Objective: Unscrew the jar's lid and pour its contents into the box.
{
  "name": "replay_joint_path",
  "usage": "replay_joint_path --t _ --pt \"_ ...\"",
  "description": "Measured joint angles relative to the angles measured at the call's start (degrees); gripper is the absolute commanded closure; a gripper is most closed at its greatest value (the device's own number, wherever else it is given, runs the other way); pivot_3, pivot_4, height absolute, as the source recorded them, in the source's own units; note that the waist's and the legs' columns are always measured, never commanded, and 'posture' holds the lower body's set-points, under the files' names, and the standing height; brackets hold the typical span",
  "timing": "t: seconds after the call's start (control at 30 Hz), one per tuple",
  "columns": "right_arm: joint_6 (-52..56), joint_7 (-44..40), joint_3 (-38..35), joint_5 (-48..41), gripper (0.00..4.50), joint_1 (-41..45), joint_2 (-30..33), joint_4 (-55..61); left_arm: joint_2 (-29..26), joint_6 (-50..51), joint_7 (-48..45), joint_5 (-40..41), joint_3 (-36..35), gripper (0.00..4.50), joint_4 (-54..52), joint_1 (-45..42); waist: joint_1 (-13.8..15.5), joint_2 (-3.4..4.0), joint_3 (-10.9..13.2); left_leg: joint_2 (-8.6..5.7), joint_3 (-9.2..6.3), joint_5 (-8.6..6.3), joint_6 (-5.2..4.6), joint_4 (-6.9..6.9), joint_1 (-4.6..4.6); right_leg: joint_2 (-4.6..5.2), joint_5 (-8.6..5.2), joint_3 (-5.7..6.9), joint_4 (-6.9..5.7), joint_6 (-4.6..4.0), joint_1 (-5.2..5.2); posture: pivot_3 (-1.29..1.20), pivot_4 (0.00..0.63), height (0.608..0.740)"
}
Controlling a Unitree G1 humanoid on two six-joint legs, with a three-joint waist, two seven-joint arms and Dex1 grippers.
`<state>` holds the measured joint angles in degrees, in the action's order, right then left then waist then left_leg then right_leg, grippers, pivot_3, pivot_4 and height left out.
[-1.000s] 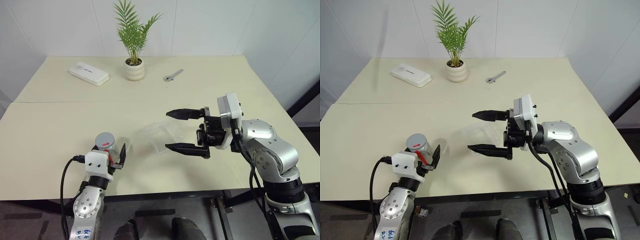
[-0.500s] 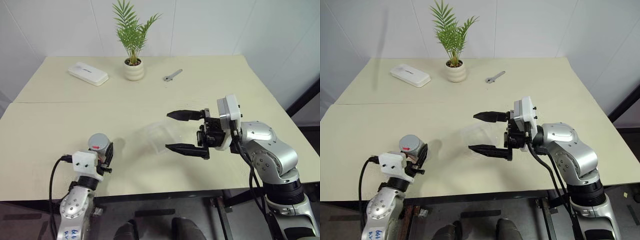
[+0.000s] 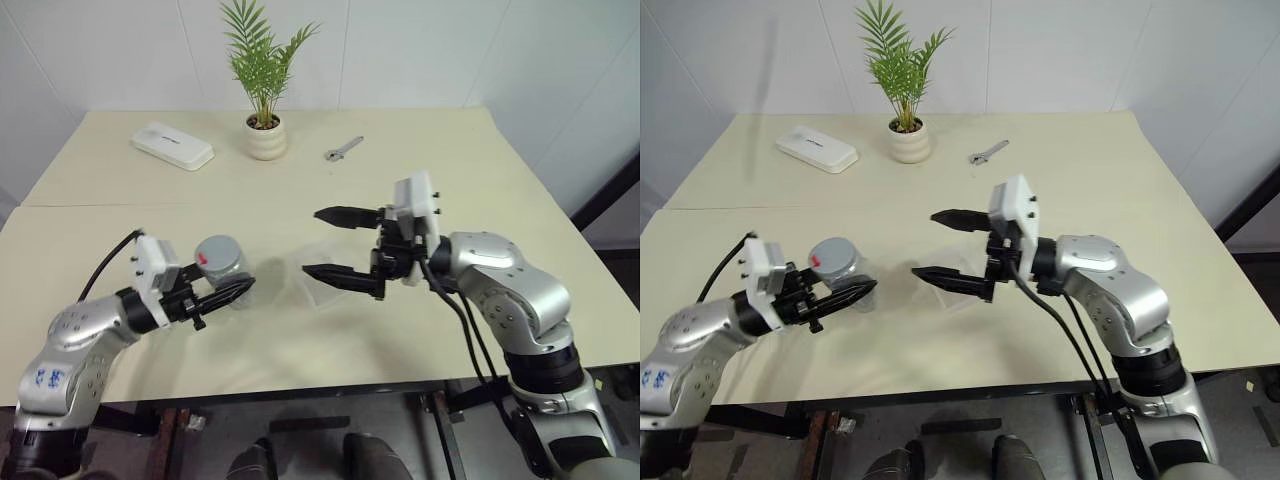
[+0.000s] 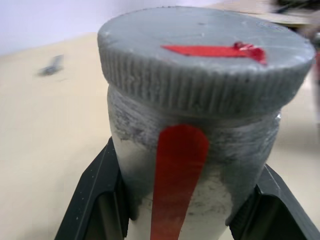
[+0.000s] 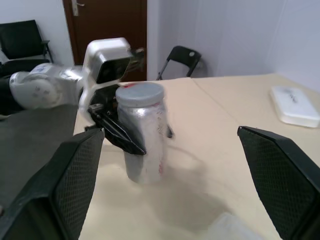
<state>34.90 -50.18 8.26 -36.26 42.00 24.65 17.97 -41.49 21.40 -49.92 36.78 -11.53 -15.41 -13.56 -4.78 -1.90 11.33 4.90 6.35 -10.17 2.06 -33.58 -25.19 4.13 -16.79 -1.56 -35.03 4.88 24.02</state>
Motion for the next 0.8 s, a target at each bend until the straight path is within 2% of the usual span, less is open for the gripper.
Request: replay_joint_path --t 0.1,0.2,0.8 --pt "0.56 1.47 2.88 2.21 0.0 2.72 -2.17 -0.37 -0.07 3.02 -1.35 -0.13 3.46 2.56 0.69 -3.28 0.08 -0.02 -0.01 0.02 0.26 0.09 -0.18 -0.06 -0.1 -0.03 0.34 0.02 -0.32 0.71 0.34 0.0 0.15 0.74" --pt "0.58 2.93 5.25 4.47 0.0 5.11 -4.77 -1.77 0.31 5.54 -1.64 -0.23 6.08 2.56 1.08 -5.82 0.1 -0.03 -0.01 0.06 0.37 0.07 -0.19 -0.27 -0.21 -0.06 0.22 0.01 -0.65 0.96 0.61 0.0 0.15 0.74" --pt "4.34 5.36 7.72 9.8 0.0 8.23 -9.14 -5.99 1.91 8.57 -0.48 -0.3 7.13 2.56 -0.16 -7.08 0.11 -0.03 -0.01 0.31 0.4 0.03 -0.09 -0.43 -0.16 -0.28 0.21 -0.04 -0.88 0.95 0.67 0.0 0.15 0.74"
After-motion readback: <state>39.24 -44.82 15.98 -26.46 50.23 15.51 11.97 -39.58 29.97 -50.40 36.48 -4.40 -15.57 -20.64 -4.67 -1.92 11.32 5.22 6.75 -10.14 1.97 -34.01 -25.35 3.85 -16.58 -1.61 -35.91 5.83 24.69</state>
